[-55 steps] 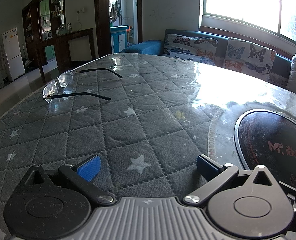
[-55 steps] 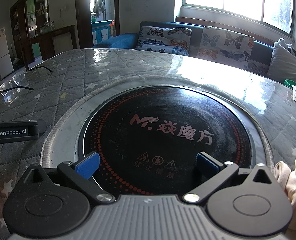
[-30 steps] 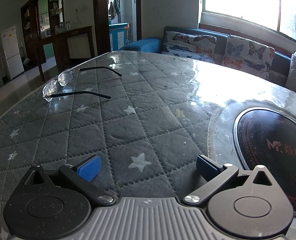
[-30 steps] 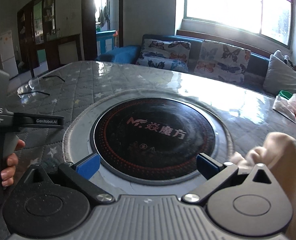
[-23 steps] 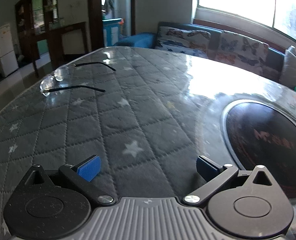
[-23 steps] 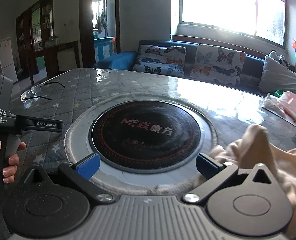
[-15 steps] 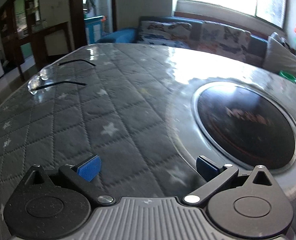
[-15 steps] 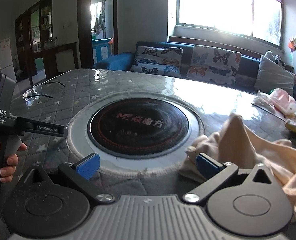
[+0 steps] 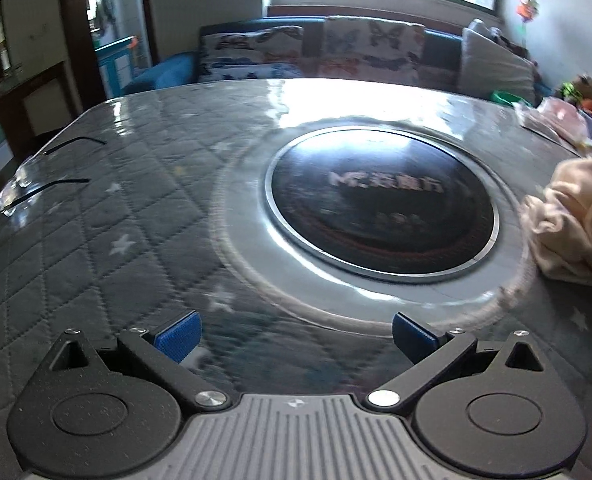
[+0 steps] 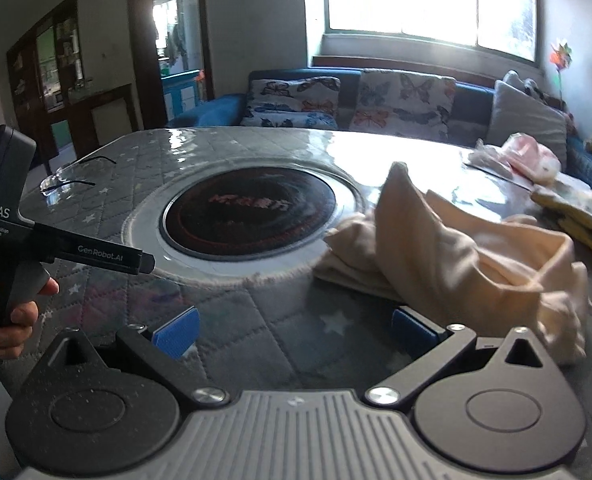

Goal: Fold clothes

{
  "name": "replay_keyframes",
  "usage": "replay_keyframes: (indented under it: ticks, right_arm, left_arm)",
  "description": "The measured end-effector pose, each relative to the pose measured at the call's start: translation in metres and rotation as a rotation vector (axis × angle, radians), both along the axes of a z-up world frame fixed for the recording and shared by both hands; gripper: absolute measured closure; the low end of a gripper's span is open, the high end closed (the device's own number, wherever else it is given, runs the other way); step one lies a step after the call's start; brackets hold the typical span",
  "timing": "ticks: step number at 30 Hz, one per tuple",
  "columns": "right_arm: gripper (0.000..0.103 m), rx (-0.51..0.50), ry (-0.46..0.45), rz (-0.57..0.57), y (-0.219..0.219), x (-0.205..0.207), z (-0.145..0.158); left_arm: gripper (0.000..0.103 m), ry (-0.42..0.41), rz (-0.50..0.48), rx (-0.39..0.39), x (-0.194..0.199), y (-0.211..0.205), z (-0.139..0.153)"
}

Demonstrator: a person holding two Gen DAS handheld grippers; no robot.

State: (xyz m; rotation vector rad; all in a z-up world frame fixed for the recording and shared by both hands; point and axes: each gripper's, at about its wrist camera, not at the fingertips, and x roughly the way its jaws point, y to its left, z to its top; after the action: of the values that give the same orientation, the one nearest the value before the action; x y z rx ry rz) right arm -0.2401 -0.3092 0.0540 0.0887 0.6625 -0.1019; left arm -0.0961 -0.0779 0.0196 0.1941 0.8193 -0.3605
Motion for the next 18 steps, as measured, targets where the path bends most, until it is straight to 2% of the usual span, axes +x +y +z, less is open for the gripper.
replay_keyframes:
  ticks: [18]
  right_arm:
    - [0.0, 0.003, -0.024, -0.128, -0.038, -0.03, 0.009]
  left_arm:
    - [0.0, 0.02, -0.161, 0.035, -0.019, -0.049, 0.01]
